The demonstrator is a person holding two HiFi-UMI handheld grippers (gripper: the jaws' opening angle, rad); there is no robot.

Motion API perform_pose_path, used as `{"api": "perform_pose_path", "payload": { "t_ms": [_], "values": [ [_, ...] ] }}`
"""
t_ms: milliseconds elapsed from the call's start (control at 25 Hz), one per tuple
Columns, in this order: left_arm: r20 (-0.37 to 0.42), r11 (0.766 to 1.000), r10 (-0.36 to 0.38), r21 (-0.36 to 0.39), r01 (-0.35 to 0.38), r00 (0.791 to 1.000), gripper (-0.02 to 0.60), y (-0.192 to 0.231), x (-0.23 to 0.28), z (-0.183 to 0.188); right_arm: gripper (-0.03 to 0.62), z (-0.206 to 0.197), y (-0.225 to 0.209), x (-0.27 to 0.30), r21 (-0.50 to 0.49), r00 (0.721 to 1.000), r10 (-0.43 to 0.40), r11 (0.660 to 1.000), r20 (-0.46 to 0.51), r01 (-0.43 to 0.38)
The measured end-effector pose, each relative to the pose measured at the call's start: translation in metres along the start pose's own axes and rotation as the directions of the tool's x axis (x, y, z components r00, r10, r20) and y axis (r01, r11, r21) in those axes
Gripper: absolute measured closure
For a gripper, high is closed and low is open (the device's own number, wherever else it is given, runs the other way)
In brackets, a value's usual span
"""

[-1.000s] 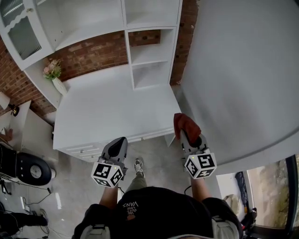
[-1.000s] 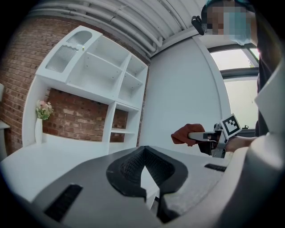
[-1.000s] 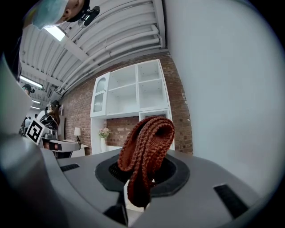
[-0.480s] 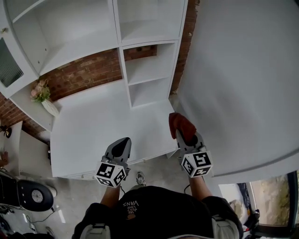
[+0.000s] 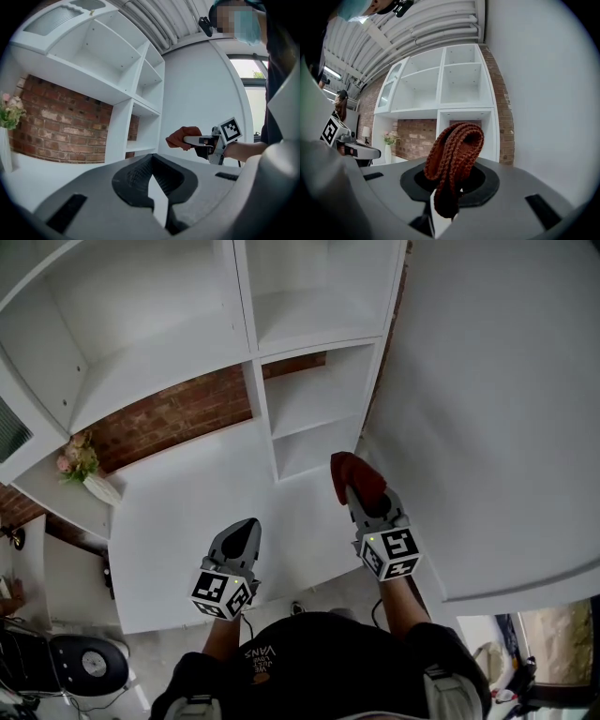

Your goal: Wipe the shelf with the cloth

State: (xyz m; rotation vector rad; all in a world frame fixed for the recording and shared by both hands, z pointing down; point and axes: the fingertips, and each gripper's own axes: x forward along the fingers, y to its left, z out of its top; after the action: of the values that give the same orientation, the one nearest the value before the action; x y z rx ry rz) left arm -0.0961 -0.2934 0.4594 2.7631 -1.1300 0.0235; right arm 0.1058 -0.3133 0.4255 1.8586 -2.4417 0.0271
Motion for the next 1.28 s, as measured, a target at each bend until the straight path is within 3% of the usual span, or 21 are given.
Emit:
{"api": "perform_pose_path", "payload": {
  "t_ms": [200,440,920,1280],
  "values": [
    [0.006,0.999,0.033,-0.021,-0.033,0.999,0.575,0.023,-0.003,-0.003,0.503,0.004,0.003,0.046,-0.023,1.0,0.029,0.999,-0.005,-0.029],
    [0.016,0.987,0.153,-0.053,-0.152,0.988,0.575,0.047,-0.007,-0.007,0.503,0.01,0.004,0.107,-0.06,0.994,0.11,0.992,-0.014,-0.111],
    [0.072,0.941,0.335,-0.074,-0.33,0.939,0.575,0.046,0.018,0.007,0.503,0.029,-0.011,0.208,-0.103,0.963,0.262,0.958,-0.067,-0.267],
    [0.079,0.907,0.418,-0.093,-0.411,0.905,0.575,0.037,0.027,0.003,0.503,0.023,-0.012,0.273,-0.135,0.924,0.346,0.92,-0.165,-0.368]
  ]
}}
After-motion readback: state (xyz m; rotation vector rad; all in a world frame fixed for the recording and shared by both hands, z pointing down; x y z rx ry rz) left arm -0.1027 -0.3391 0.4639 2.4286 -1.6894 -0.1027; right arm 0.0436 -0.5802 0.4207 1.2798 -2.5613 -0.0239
